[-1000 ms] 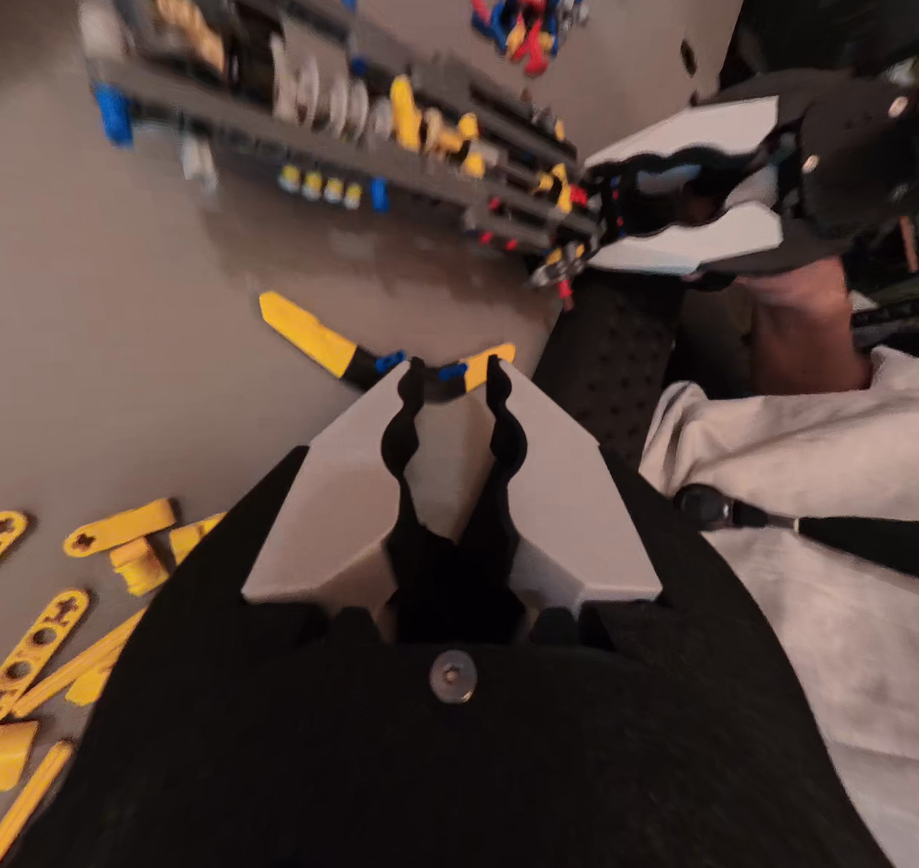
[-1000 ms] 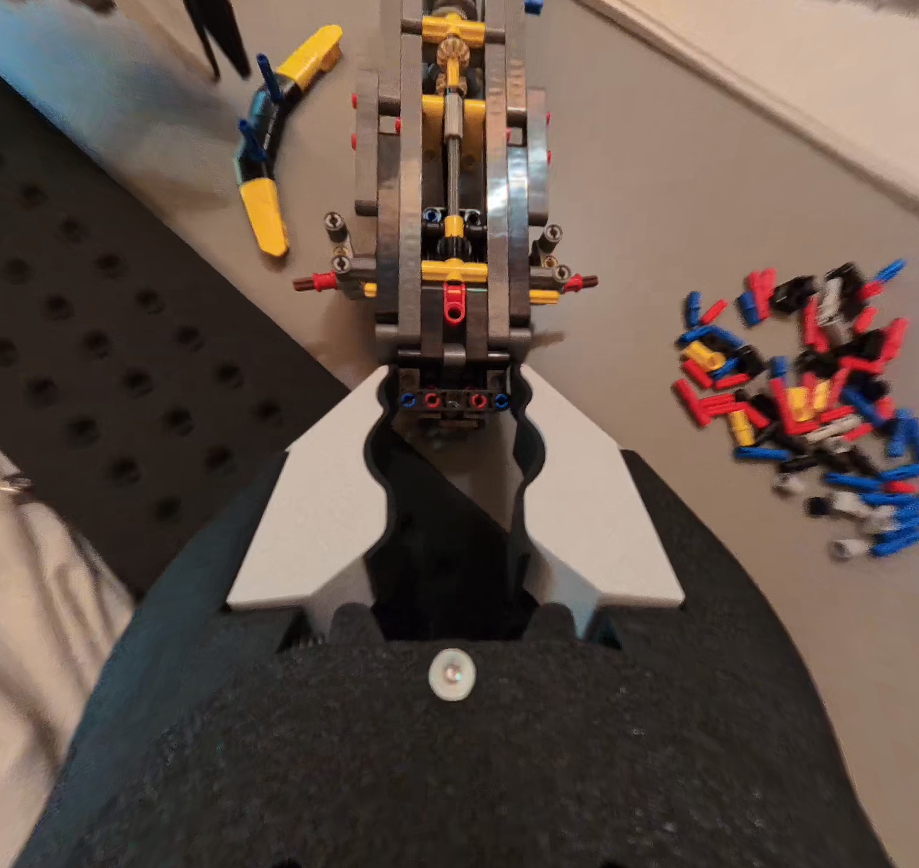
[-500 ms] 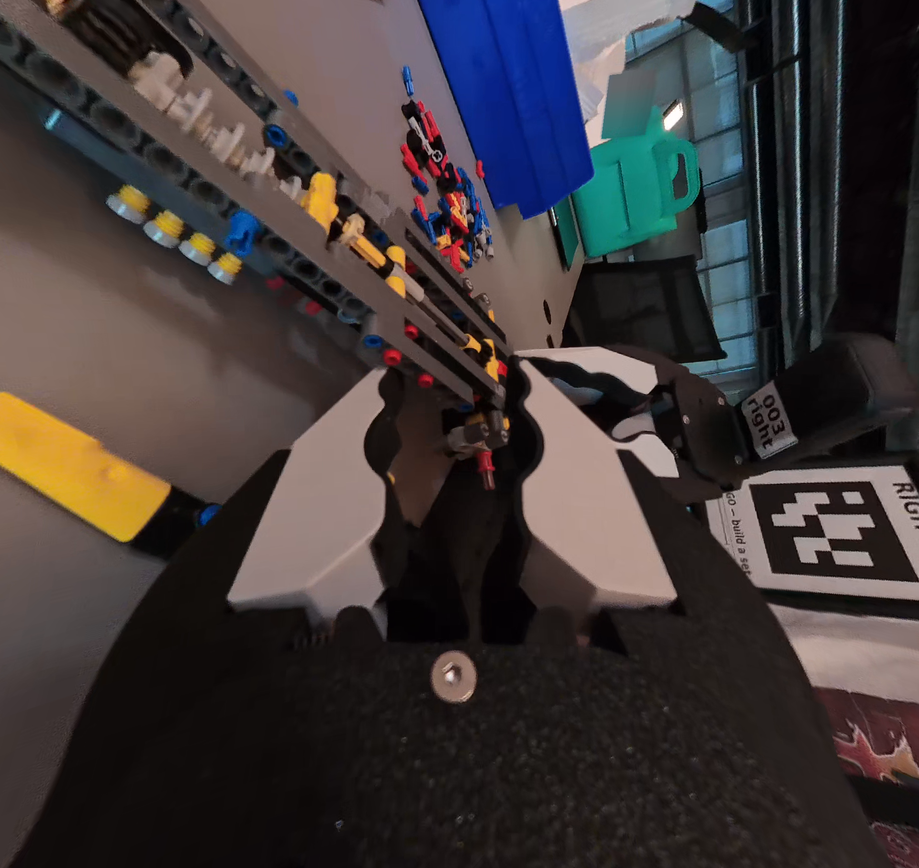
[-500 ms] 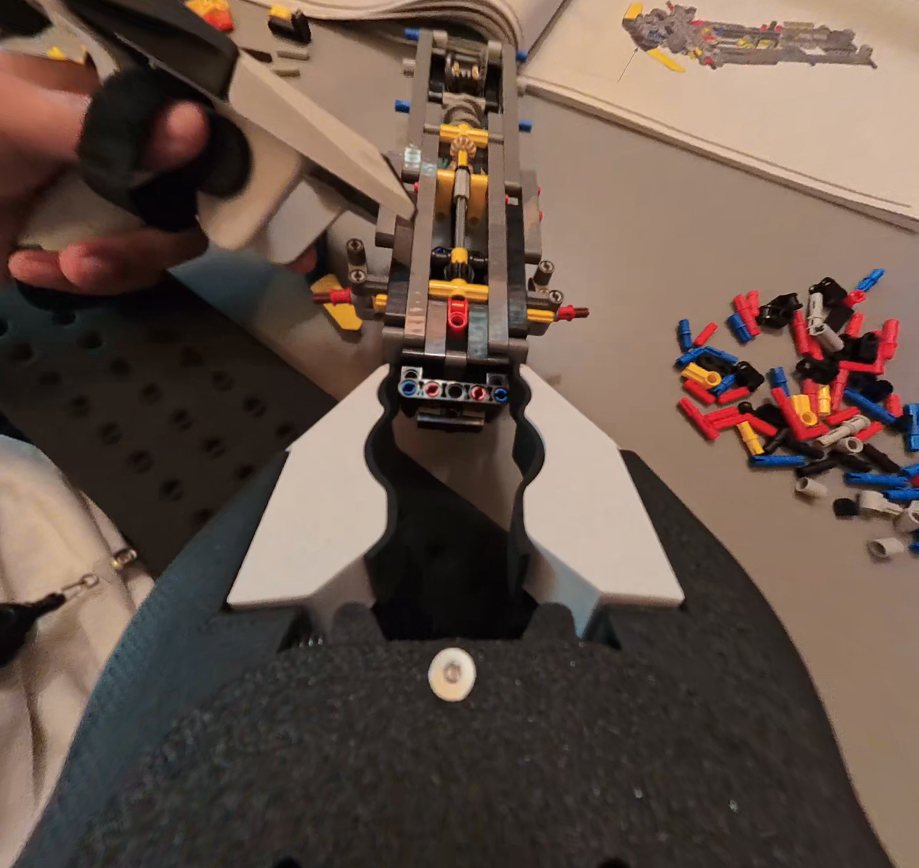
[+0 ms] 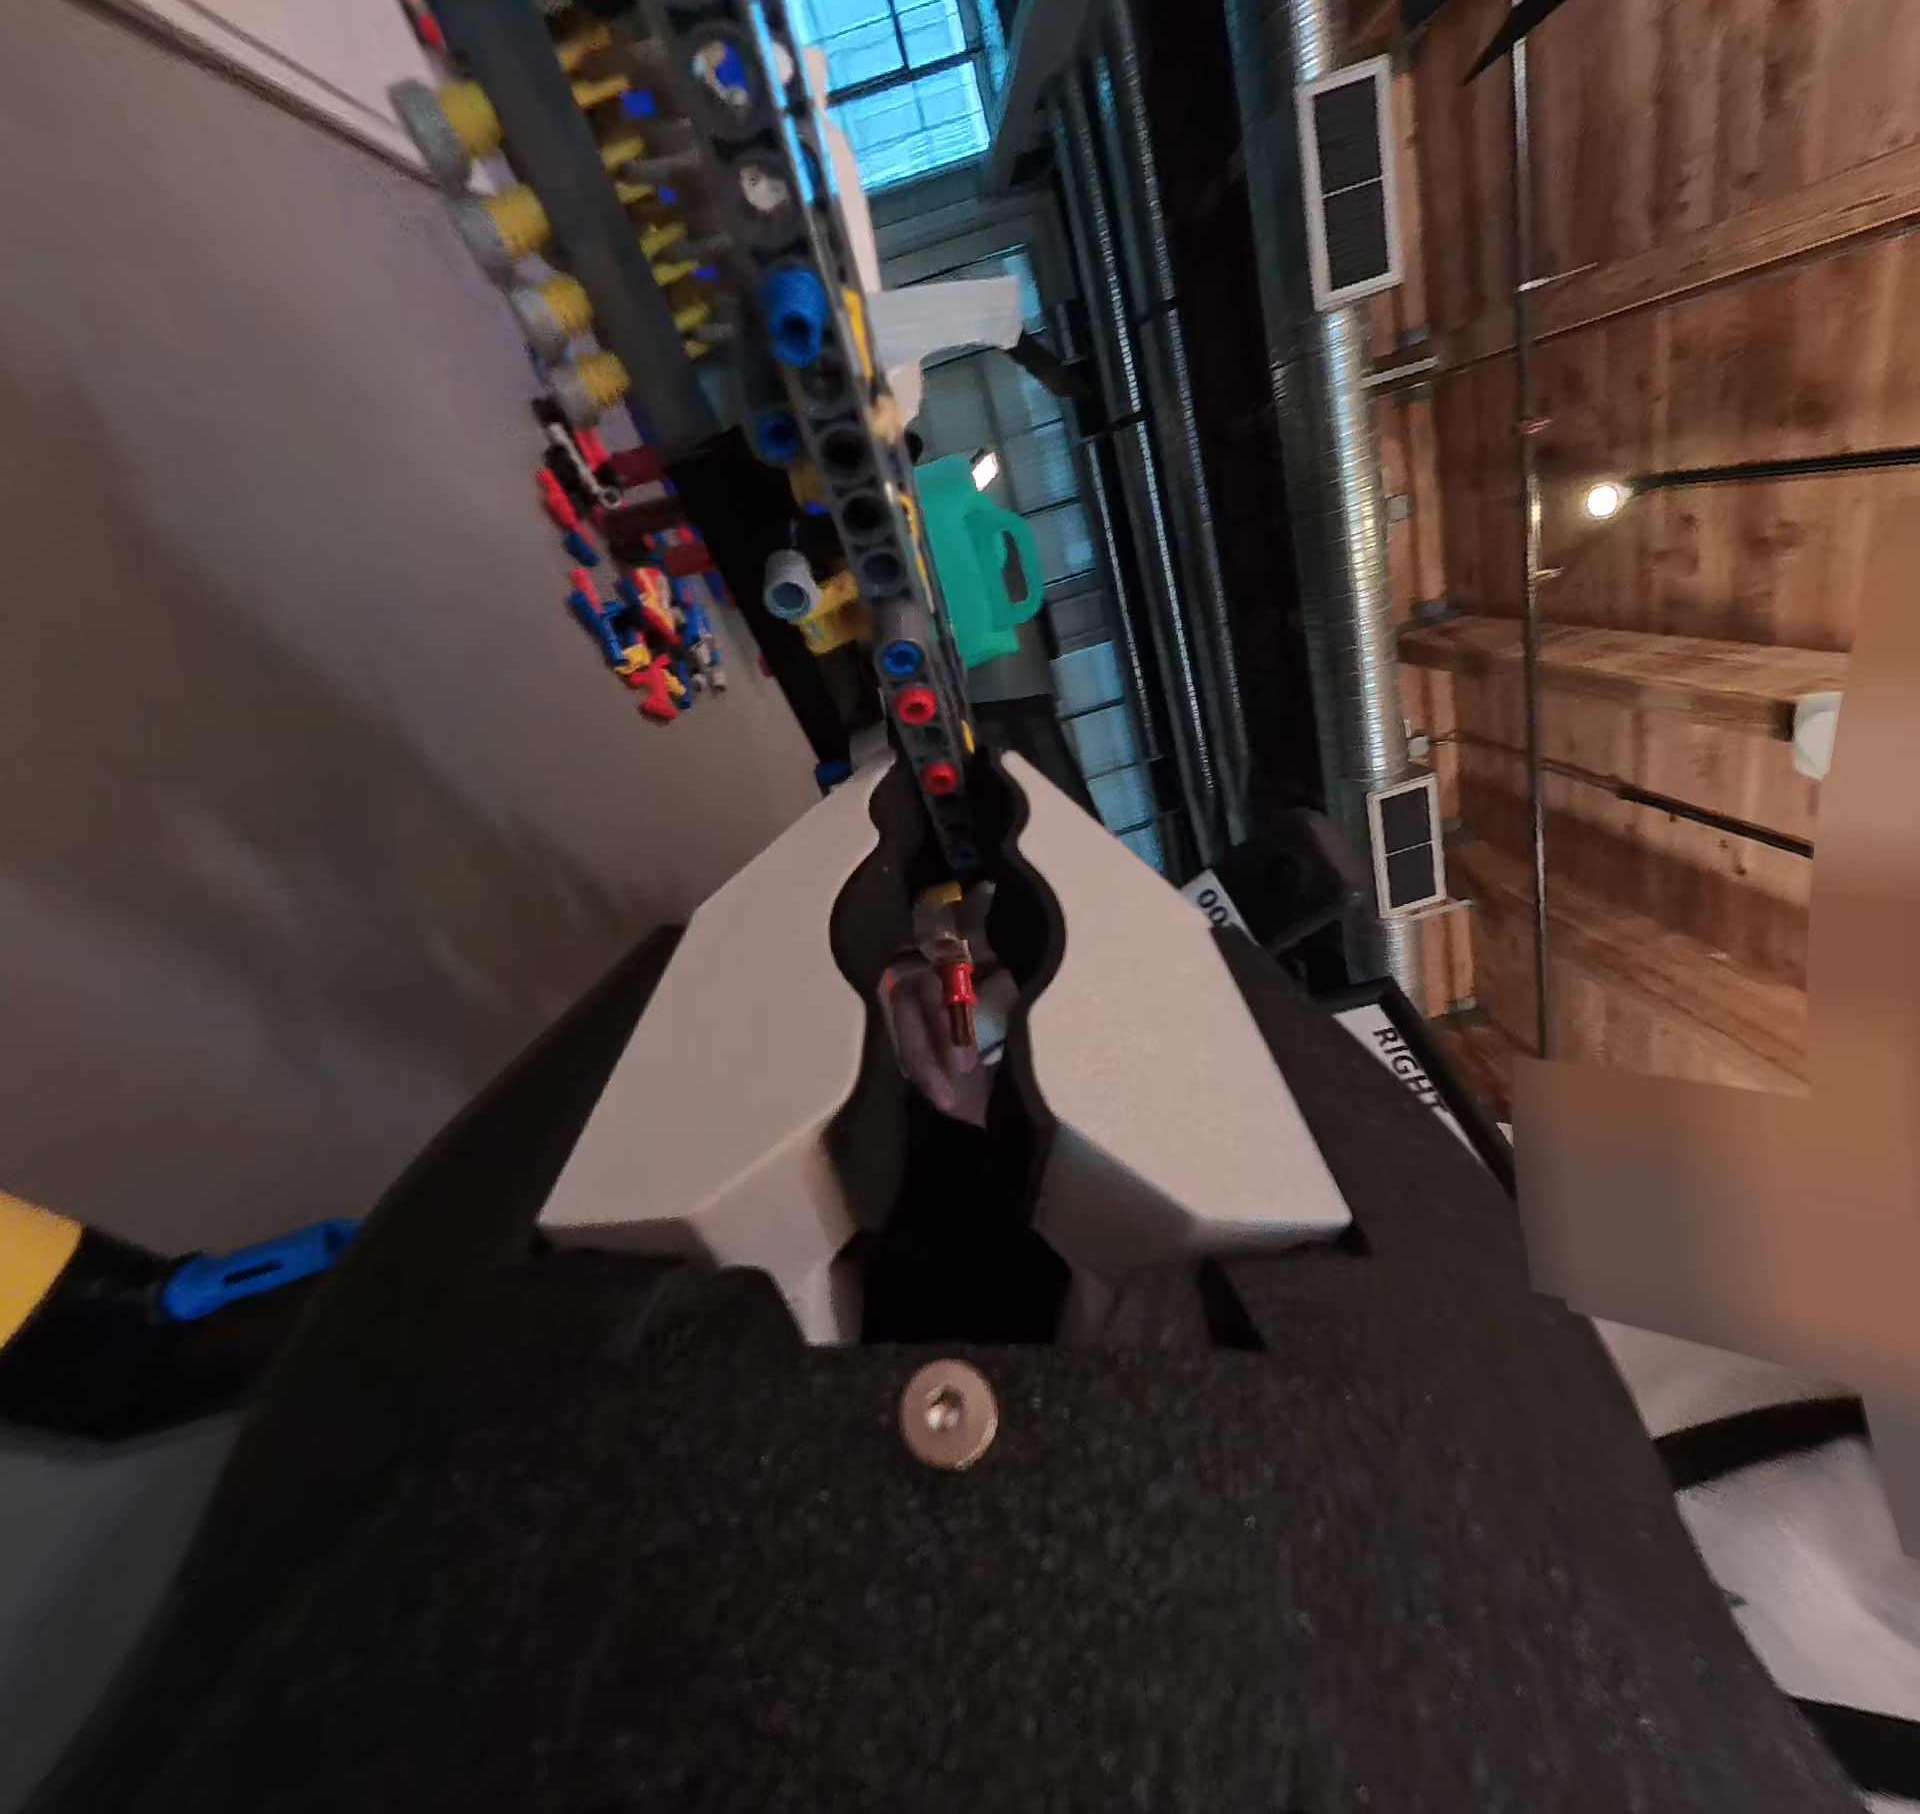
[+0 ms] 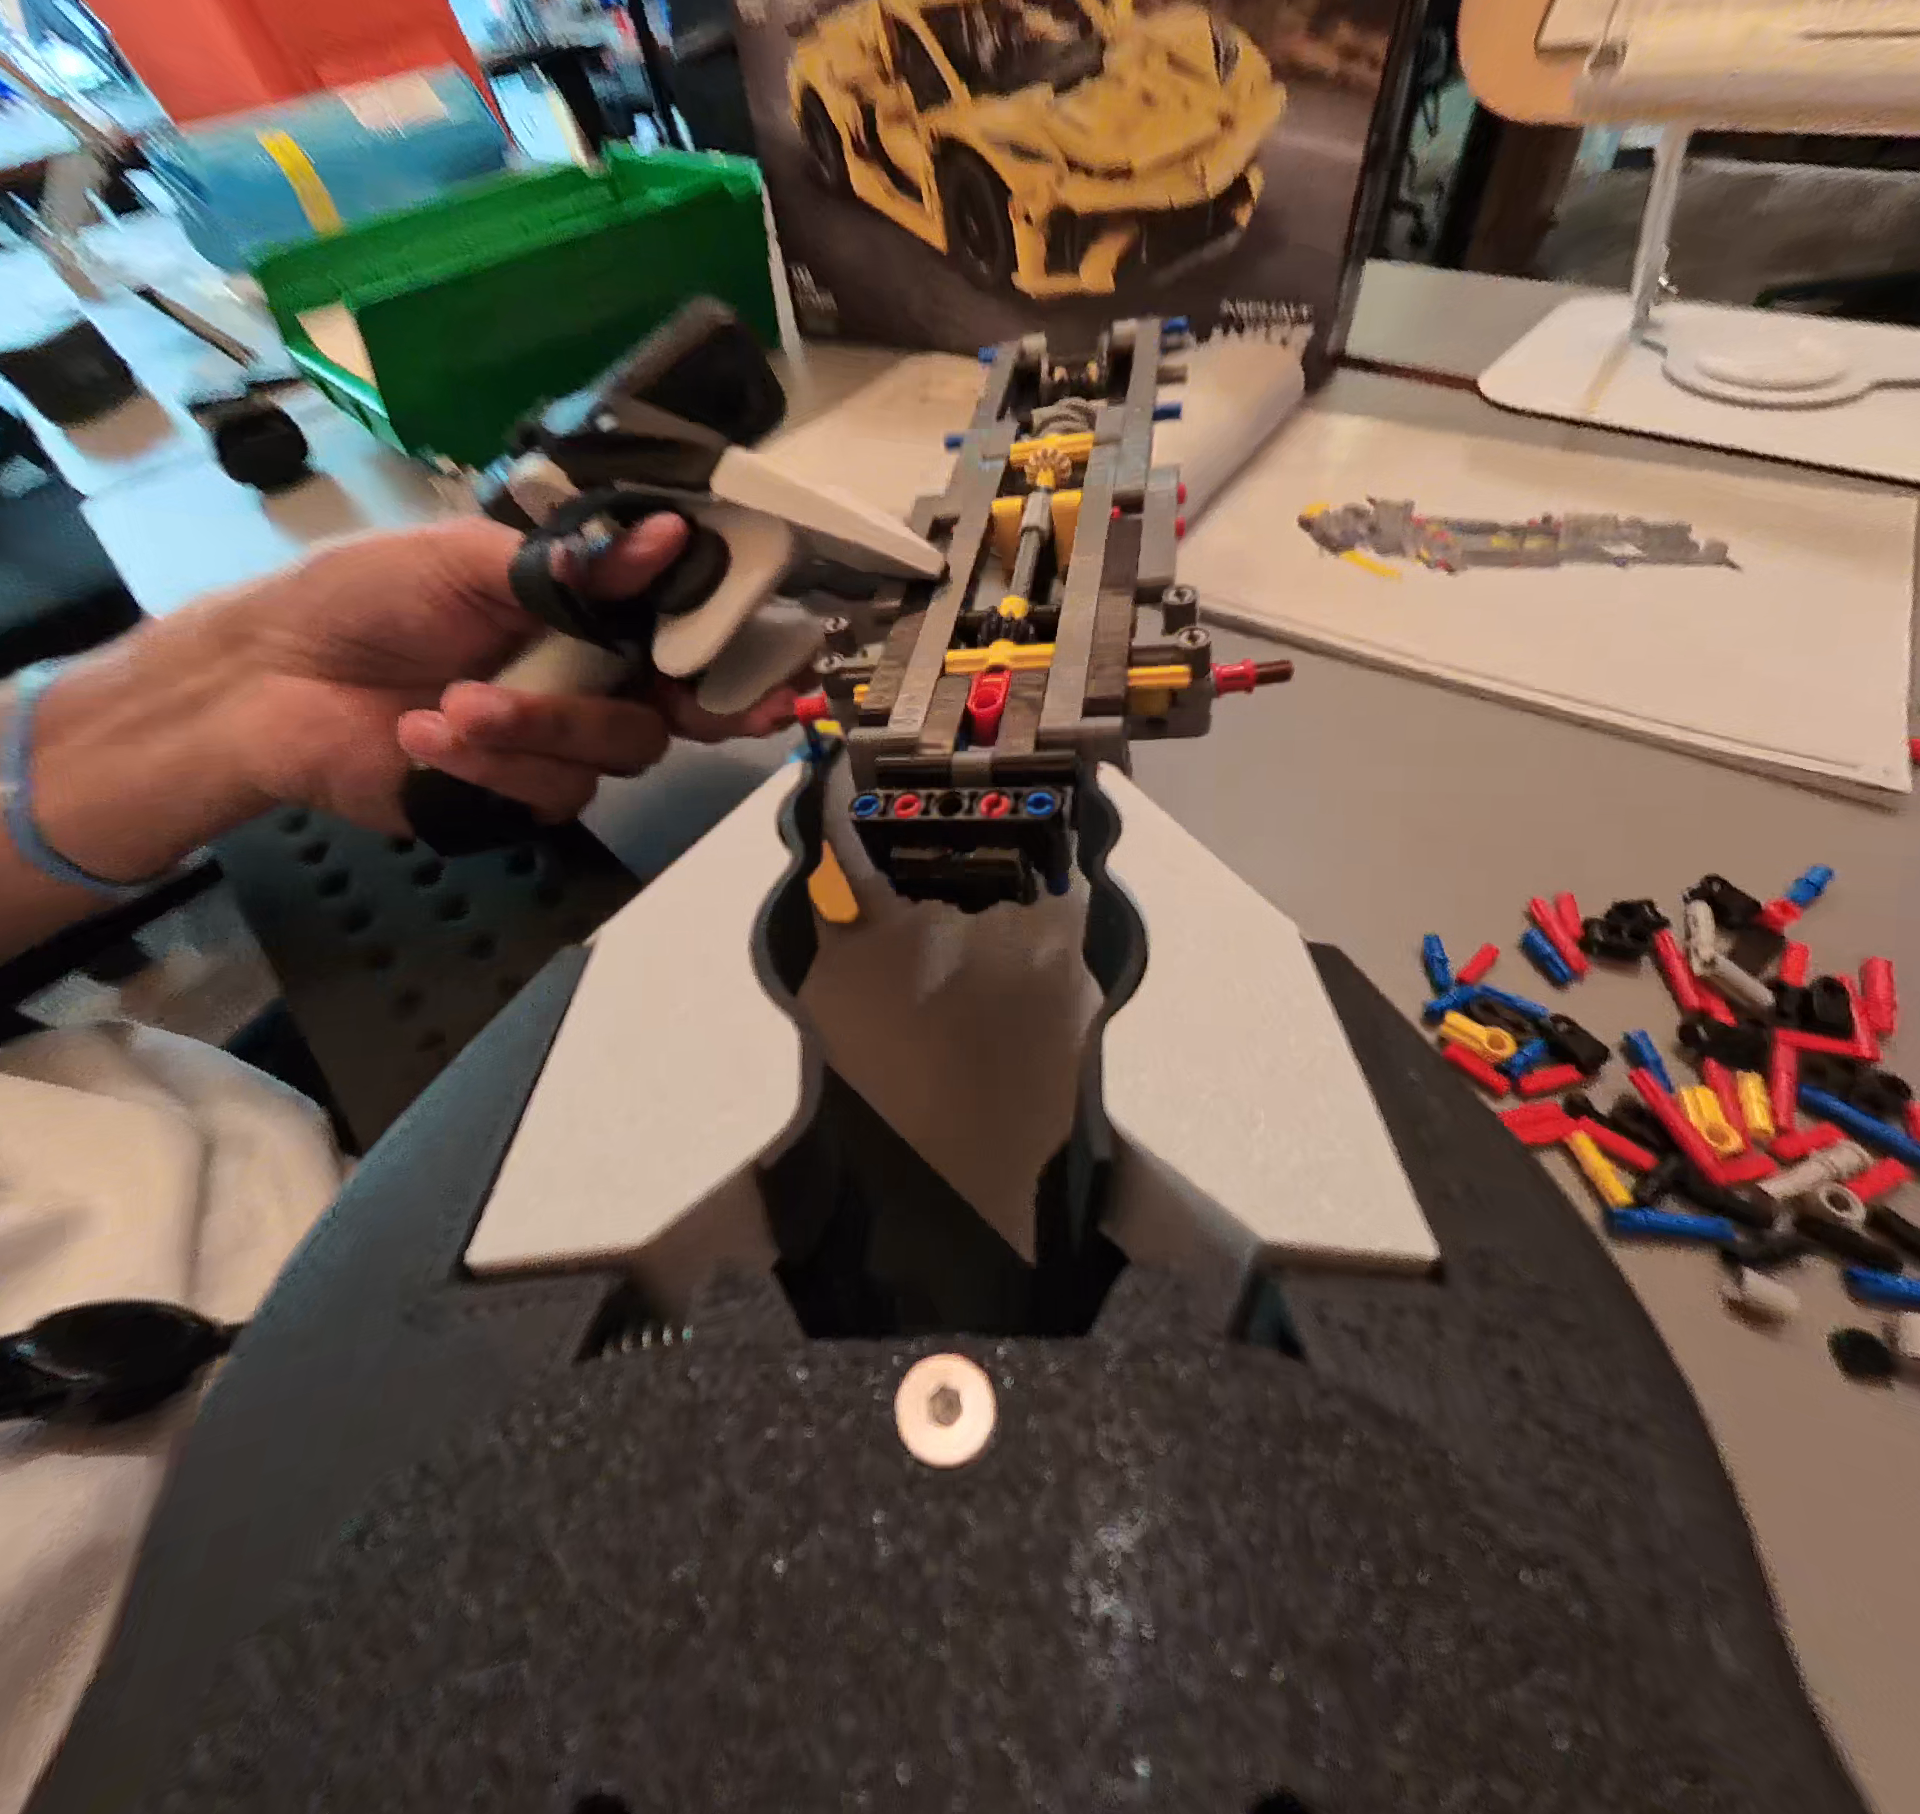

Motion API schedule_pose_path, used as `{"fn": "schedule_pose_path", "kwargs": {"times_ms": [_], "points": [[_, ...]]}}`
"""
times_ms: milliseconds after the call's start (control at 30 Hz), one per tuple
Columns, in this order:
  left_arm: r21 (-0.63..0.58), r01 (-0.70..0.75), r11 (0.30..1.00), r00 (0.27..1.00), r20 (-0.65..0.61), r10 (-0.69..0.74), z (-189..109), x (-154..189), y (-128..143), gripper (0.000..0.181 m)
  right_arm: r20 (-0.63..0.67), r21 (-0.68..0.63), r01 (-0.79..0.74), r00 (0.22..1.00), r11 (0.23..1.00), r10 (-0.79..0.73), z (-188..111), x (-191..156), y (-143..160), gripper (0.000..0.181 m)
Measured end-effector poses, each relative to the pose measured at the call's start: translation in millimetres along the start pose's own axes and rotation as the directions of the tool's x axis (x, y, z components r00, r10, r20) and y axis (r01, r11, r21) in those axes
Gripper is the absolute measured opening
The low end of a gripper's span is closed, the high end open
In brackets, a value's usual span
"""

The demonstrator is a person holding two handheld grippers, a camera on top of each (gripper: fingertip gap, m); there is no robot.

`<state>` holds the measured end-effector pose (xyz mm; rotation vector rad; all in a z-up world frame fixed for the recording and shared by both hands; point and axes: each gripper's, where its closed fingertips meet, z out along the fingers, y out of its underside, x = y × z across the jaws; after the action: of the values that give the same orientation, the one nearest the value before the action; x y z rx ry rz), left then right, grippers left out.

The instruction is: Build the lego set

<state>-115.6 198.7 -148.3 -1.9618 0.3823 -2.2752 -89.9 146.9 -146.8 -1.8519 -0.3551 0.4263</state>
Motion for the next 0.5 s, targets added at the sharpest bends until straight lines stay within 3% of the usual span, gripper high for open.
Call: {"fn": "schedule_pose_path", "kwargs": {"times_ms": [67,167,233,300,367,500], "points": [[0.015,-0.020,1.000,0.999,-0.036,0.020,-0.7,6.0,-2.6,0.007,0.091,0.083,-0.091,0.992,0.992,0.083,-8.5,-5.2,-14.3,0.053],[0.041,-0.081,0.996,0.992,-0.093,0.085,-1.8,18.0,-5.7,0.007,0.247,0.178,-0.377,0.911,0.909,0.330,-26.7,6.0,-35.3,0.056],[0.057,-0.130,0.990,0.980,-0.145,0.137,-2.9,29.4,-6.2,0.008,0.300,0.099,-0.555,0.808,0.826,0.507,-26.2,19.9,-27.0,0.061],[0.089,-0.149,0.985,0.963,-0.213,0.165,-5.3,42.7,-7.9,0.007,0.429,0.013,-0.657,0.684,0.754,0.589,-25.5,12.4,-25.3,0.071],[0.107,-0.128,0.986,0.946,-0.284,0.154,-7.6,54.2,-9.3,0.007,0.560,-0.006,-0.678,0.606,0.735,0.564,-28.3,-7.0,-34.5,0.066],[0.103,-0.120,0.987,0.916,-0.371,0.150,-7.6,68.2,-5.4,0.007,0.650,0.074,-0.632,0.617,0.772,0.443,-22.4,-36.9,-55.5,0.057]]}}
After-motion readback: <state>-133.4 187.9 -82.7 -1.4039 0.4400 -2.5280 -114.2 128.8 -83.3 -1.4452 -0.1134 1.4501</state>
